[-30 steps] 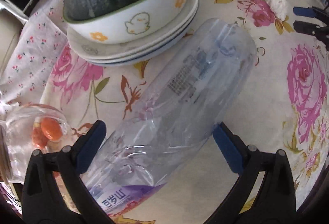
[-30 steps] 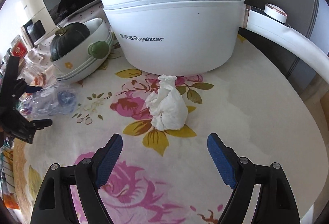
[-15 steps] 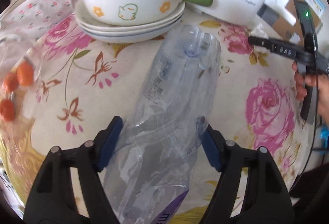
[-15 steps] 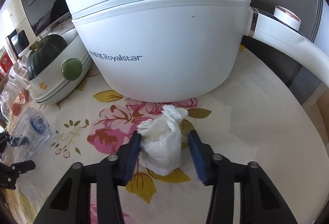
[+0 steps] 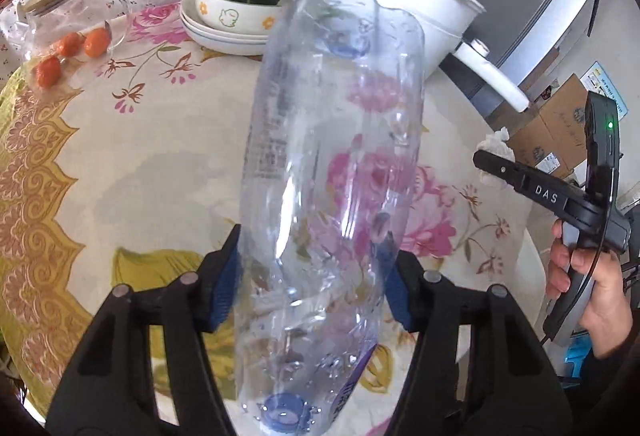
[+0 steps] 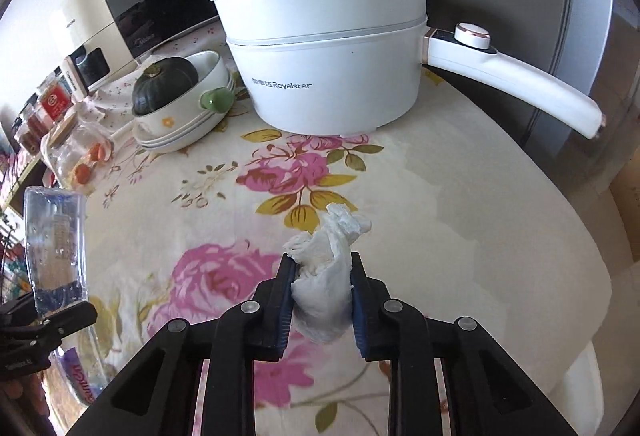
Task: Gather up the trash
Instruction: 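Carry the bottle and tissue over the white bin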
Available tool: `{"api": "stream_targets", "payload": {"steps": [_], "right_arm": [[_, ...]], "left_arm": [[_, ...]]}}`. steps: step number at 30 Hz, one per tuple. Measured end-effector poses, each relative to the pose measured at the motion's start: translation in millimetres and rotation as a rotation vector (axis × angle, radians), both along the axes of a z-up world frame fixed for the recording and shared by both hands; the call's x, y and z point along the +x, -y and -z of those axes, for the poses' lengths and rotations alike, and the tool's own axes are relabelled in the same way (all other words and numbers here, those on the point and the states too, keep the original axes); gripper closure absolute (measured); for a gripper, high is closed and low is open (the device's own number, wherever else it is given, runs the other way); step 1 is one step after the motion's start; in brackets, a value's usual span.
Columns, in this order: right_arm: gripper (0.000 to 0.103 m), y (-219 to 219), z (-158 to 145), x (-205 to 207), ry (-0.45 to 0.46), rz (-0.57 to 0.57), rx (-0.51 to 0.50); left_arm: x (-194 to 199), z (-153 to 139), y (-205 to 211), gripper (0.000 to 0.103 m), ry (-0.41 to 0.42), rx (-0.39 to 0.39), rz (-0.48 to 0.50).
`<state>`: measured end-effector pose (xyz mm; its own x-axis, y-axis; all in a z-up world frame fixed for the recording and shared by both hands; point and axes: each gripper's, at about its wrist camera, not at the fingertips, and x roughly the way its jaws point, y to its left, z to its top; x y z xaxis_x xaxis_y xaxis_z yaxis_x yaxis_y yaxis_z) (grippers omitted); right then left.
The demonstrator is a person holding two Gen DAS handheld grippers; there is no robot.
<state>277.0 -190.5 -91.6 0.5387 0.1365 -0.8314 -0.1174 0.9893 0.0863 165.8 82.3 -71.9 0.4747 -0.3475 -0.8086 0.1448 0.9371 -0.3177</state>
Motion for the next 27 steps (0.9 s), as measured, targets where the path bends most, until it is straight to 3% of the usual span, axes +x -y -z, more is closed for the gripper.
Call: {"api": "stream_targets", "payload": {"steps": [12, 16, 20, 27], "right_arm": [[0.077, 18.6, -45.4, -98.3, 0.037, -0.052, 0.036], [0.077, 37.1, -55.9, -113.5, 0.047, -0.032, 0.046], [0.077, 56.1, -61.3, -127.2, 0.072, -0.031, -0.006], [0.077, 104.6, -59.2, -146.1, 0.047, 0.032, -0.027]], "left_arm": [[-51.6, -53.6, 59.9, 0.04, 0.142, -0.032, 0.062], [-53.5, -57.5, 78.1, 0.04, 0.153, -0.064, 0.105], [-53.9, -60.4, 101.3, 0.04, 0.164, -0.076, 0.153], [-48.8, -58.3, 150.8, 0.04, 0.175, -0.083, 0.252]]}}
